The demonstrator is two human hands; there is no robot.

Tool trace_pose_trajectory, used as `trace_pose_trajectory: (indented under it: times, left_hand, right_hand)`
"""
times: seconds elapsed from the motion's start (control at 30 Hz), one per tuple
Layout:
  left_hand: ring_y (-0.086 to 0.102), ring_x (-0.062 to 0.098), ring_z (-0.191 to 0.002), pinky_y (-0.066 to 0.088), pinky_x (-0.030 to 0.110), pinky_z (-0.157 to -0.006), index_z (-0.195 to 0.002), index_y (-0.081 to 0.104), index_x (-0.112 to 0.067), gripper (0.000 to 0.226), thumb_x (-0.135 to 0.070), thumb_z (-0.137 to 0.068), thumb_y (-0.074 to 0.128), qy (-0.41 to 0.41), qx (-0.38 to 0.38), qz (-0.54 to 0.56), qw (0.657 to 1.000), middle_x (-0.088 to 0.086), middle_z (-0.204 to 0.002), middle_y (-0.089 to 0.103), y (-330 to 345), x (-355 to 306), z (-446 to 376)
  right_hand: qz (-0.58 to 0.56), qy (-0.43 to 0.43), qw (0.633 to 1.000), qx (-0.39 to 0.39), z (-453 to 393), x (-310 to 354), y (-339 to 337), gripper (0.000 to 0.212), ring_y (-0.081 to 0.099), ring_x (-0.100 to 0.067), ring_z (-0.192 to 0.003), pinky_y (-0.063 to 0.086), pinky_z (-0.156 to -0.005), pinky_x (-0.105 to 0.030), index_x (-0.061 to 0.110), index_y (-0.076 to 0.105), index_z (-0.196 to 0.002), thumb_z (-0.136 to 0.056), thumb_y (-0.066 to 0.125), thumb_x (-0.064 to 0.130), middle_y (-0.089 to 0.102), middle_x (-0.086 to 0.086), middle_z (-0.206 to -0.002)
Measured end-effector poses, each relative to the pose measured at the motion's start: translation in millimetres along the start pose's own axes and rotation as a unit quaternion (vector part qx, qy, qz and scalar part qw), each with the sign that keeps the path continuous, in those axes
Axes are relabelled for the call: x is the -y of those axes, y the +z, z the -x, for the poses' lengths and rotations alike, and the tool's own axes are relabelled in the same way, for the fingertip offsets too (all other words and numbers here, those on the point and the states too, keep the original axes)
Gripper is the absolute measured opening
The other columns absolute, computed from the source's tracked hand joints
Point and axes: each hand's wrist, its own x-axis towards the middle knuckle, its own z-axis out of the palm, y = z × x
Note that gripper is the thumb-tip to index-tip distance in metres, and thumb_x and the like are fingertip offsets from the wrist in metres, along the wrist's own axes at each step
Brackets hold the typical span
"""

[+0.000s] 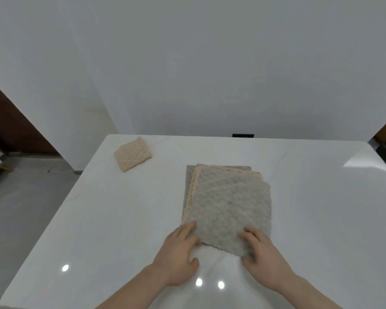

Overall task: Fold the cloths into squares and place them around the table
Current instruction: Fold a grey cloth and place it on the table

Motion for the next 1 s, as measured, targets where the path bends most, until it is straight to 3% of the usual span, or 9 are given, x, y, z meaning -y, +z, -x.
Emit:
trace_pose_trajectory:
  times: [0.1, 0.2, 0.37, 0.47, 0.6, 0.77, 1.0]
  left_hand:
    - [0.013, 0.008, -0.154, 0.018, 0.039, -0.126, -0.144, 0.046, -0.036, 0.053, -0.048, -0.092, 0.051, 0.046, -0.077, -0.010, 0.996, -0.022, -0.164, 0.012, 59, 25, -21]
    - [0.005, 0.008, -0.156, 0.012, 0.039, -0.128, -0.148, 0.043, -0.035, 0.052, -0.049, -0.098, 0.047, 0.061, -0.178, -0.027, 0.982, -0.019, -0.167, 0.014, 100, 35, -24]
    - [0.000, 0.004, -0.155, 0.007, 0.031, -0.127, -0.150, 0.038, -0.040, 0.054, -0.052, -0.098, 0.041, 0.086, -0.217, -0.055, 0.971, -0.023, -0.166, 0.011, 115, 42, -27]
    - [0.003, 0.001, -0.154, 0.007, 0.028, -0.127, -0.152, 0.034, -0.042, 0.056, -0.053, -0.097, 0.039, 0.083, -0.232, -0.059, 0.967, -0.024, -0.166, 0.013, 119, 41, -27]
    - [0.025, 0.005, -0.149, 0.019, 0.028, -0.124, -0.147, 0.045, -0.034, 0.056, -0.048, -0.093, 0.049, 0.082, -0.270, -0.046, 0.958, -0.017, -0.160, 0.034, 119, 39, -23]
    - [0.046, 0.010, -0.132, 0.035, 0.033, -0.115, -0.139, 0.055, -0.032, 0.050, -0.041, -0.091, 0.056, 0.055, -0.290, -0.027, 0.955, -0.014, -0.144, 0.055, 117, 34, -17]
    - [0.045, 0.012, -0.136, 0.032, 0.027, -0.115, -0.141, 0.055, -0.030, 0.051, -0.039, -0.091, 0.054, 0.018, -0.313, -0.022, 0.949, -0.015, -0.151, 0.048, 120, 28, -2]
  right_hand:
    - [0.035, -0.045, 0.995, -0.087, -18, -29, 35, 0.062, 0.038, -0.006, -0.131, 0.036, -0.102, -0.029, 0.045, 0.045, -0.136, -0.078, 0.059, 0.058, 0.035, 0.023, -0.142]
    - [0.033, -0.081, 0.980, -0.178, -22, -42, 62, 0.053, 0.036, -0.004, -0.126, 0.032, -0.098, -0.032, 0.047, 0.046, -0.131, -0.081, 0.059, 0.058, 0.037, 0.026, -0.137]
    - [0.083, -0.113, 0.957, -0.255, -26, -50, 82, 0.048, 0.037, -0.004, -0.127, 0.029, -0.102, -0.030, 0.046, 0.048, -0.129, -0.083, 0.052, 0.059, 0.039, 0.028, -0.137]
    - [0.092, -0.129, 0.945, -0.287, -25, -51, 89, 0.046, 0.042, -0.008, -0.125, 0.035, -0.100, -0.035, 0.045, 0.052, -0.125, -0.082, 0.050, 0.060, 0.045, 0.027, -0.134]
    - [0.103, -0.137, 0.933, -0.316, -23, -55, 91, 0.046, 0.046, -0.013, -0.124, 0.040, -0.101, -0.039, 0.043, 0.056, -0.125, -0.083, 0.049, 0.059, 0.051, 0.023, -0.132]
    - [0.065, -0.143, 0.933, -0.325, -23, -58, 90, 0.035, 0.051, -0.018, -0.121, 0.041, -0.104, -0.041, 0.037, 0.063, -0.119, -0.085, 0.063, 0.040, 0.060, 0.017, -0.130]
    - [0.007, -0.130, 0.931, -0.340, -8, -55, 88, 0.032, 0.058, -0.019, -0.112, 0.044, -0.097, -0.032, 0.030, 0.068, -0.117, -0.086, 0.061, 0.024, 0.068, 0.008, -0.121]
